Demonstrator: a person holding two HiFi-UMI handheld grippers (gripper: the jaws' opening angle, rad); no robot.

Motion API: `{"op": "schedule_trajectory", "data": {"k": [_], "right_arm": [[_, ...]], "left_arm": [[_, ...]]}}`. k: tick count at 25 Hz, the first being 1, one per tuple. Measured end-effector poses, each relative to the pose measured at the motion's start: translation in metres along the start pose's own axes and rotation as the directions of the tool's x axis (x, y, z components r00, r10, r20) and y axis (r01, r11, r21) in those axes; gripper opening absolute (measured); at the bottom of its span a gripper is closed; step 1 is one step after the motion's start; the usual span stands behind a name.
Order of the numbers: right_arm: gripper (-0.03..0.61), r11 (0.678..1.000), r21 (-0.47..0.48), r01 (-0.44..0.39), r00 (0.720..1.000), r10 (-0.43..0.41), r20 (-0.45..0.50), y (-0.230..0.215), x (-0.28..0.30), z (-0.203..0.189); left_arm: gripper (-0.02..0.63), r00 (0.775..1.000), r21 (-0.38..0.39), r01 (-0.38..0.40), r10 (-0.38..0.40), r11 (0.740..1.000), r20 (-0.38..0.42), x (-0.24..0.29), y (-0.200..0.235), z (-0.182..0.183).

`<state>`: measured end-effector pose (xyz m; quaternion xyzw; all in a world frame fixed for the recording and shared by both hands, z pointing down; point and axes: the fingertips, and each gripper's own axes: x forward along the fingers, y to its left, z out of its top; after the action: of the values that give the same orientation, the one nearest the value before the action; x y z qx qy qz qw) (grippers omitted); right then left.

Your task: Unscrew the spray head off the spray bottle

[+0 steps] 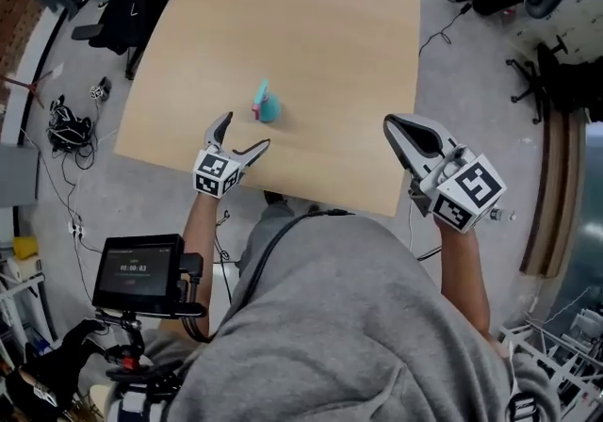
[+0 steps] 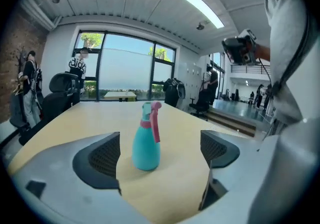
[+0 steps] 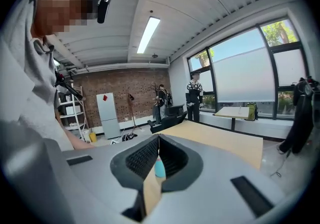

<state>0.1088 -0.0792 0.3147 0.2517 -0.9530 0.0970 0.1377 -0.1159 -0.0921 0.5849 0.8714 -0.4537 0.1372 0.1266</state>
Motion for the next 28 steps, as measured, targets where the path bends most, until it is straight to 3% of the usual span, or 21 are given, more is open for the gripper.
{"op": "schedule_trajectory", "data": {"k": [3,6,9,14,18,20,24,28], "right_arm": [[0.006,0.999,0.020,0.049,0.998,-0.049,-0.029,-0.019,0.028,0.005],[0.006,0.995,0.043,0.092,0.994,-0.089,-0.071,-0.040,0.062,0.000],[0.006,0.990,0.051,0.131,0.987,-0.125,-0.100,-0.043,0.065,0.001],[0.006,0.980,0.067,0.185,0.975,-0.175,-0.135,-0.030,0.040,0.003],[0.006,0.978,0.084,0.192,0.969,-0.176,-0.171,-0.038,0.091,-0.006],[0.006,0.979,0.086,0.183,0.970,-0.166,-0.178,-0.037,0.106,-0.008],[0.006,0.987,0.087,0.138,0.975,-0.121,-0.186,-0.036,0.117,-0.009],[0.006,0.995,0.068,0.075,0.976,-0.059,-0.208,-0.017,0.146,-0.009]], "left_arm": [[0.488,0.993,0.059,0.071,-0.065,0.996,-0.096,0.046,0.021,-0.033],[0.488,0.982,0.072,0.120,-0.108,0.990,-0.158,0.092,0.046,-0.064],[0.488,0.984,0.068,0.112,-0.100,0.991,-0.150,0.114,0.055,-0.068],[0.488,0.980,0.106,0.158,-0.143,0.982,-0.142,0.129,0.026,-0.056],[0.483,0.979,0.088,0.174,-0.163,0.981,-0.120,0.152,0.060,-0.064],[0.417,0.976,0.069,0.188,-0.179,0.980,-0.125,0.157,0.065,-0.064],[0.411,0.957,0.064,0.267,-0.256,0.962,-0.140,0.153,0.038,-0.040],[0.411,0.911,0.036,0.401,-0.394,0.916,-0.121,0.117,0.004,0.028]]}}
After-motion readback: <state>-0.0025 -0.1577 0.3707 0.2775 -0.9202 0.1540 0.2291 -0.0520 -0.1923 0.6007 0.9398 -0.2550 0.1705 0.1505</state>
